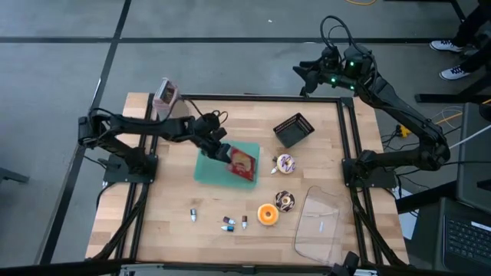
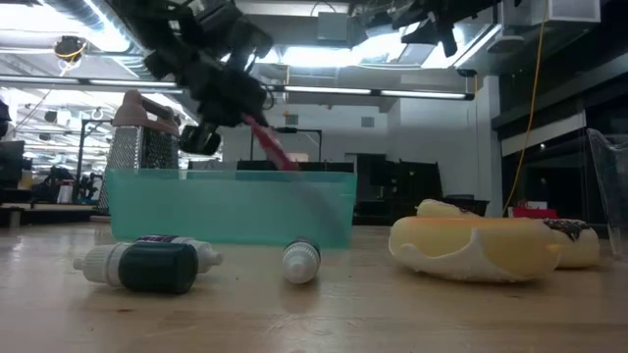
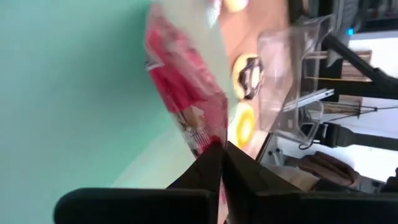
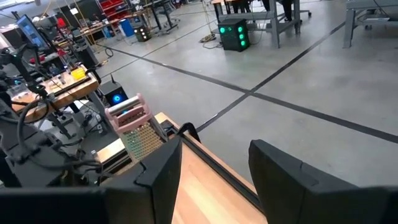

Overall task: Pick & Place Food Item
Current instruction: Put the red popcorn bag into the green bin, then put the purple donut into the black bin

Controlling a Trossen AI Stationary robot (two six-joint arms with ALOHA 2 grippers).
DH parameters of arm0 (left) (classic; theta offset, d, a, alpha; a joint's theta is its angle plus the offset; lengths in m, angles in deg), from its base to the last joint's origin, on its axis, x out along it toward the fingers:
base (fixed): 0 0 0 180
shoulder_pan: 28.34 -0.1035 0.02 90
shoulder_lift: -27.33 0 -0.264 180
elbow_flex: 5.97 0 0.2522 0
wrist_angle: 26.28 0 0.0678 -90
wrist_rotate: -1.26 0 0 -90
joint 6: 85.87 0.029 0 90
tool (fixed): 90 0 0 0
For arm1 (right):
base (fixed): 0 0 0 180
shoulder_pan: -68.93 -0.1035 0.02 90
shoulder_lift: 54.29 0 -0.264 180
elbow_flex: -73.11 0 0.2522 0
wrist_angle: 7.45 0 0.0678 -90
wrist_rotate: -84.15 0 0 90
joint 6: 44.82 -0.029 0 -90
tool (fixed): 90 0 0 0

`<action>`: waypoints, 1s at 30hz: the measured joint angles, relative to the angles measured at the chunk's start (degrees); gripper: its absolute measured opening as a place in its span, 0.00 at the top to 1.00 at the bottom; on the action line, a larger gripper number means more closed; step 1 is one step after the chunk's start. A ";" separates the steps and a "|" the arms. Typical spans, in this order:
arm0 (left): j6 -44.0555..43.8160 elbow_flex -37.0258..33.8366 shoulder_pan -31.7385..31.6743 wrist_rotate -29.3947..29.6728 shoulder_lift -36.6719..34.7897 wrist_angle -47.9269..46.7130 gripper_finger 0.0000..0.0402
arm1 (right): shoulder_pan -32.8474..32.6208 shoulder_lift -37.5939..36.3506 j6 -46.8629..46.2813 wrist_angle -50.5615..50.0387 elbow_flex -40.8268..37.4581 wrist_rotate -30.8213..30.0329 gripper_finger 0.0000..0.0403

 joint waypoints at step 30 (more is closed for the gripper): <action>-2.35 5.02 -4.64 -1.27 -5.46 7.85 0.42 | 0.01 0.35 2.53 8.79 0.00 -0.63 0.54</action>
